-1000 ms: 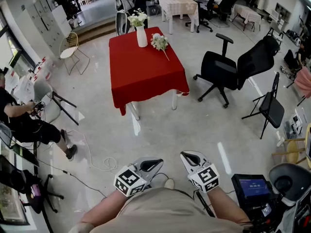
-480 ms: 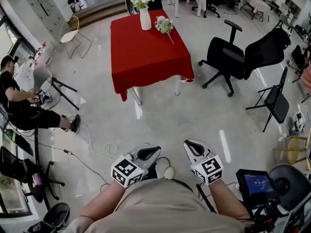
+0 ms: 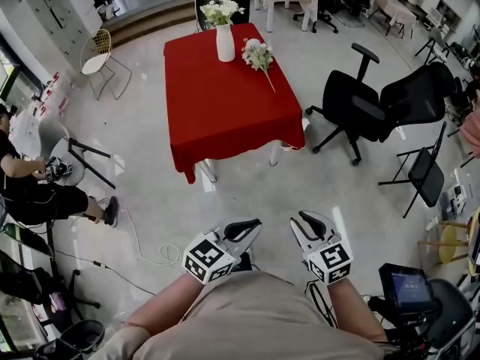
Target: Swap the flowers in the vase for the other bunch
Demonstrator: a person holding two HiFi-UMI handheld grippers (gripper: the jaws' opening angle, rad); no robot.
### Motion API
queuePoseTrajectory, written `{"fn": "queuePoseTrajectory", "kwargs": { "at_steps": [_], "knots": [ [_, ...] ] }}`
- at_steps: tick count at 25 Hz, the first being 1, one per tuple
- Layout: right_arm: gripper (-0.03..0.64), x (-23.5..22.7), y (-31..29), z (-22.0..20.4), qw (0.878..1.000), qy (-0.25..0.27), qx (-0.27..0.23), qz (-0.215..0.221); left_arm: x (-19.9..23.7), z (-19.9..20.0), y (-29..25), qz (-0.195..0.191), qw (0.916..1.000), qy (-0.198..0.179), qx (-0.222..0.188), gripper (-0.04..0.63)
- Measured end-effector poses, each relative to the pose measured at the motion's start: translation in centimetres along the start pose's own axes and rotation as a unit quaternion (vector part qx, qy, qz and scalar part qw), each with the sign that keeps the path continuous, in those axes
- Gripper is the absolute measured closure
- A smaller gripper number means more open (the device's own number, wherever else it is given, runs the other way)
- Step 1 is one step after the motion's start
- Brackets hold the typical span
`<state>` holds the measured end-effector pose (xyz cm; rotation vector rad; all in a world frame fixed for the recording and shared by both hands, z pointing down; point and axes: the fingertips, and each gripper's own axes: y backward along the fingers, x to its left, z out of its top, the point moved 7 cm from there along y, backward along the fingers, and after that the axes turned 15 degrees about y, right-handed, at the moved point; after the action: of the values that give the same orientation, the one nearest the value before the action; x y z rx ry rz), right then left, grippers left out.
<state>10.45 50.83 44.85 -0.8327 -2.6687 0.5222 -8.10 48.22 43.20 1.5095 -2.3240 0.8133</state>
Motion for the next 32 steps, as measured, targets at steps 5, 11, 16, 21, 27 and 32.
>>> {"fn": "queuePoseTrajectory", "kwargs": {
  "at_steps": [5,11,16,21,27,32],
  "knots": [
    [0.506,-3.8,-6.9,4.7,1.0,0.005,-0.009,-0.014,6.5,5.9,0.0,-0.016,0.9996,-0.019,-0.016,0.586],
    [0.506,-5.3,-12.8,8.5,1.0,0.029,0.001,0.012,12.3,9.7,1.5,0.015,0.9984,-0.008,-0.054,0.575],
    [0.506,-6.4,-17.7,10.7,0.997,0.058,0.006,0.055,16.3,11.4,2.9,0.05,0.9943,0.024,-0.091,0.555],
    [0.506,-10.1,-22.7,11.3,0.995,0.057,-0.007,0.082,20.4,13.4,1.7,0.095,0.9897,0.034,-0.101,0.535],
    [0.506,-17.0,-29.4,12.2,0.99,0.056,-0.02,0.131,25.7,19.8,-1.6,0.161,0.9784,0.028,-0.126,0.518],
    [0.506,-22.8,-33.9,13.9,0.978,0.073,-0.033,0.192,29.4,26.6,-5.9,0.205,0.9683,0.021,-0.14,0.492]
  ]
}}
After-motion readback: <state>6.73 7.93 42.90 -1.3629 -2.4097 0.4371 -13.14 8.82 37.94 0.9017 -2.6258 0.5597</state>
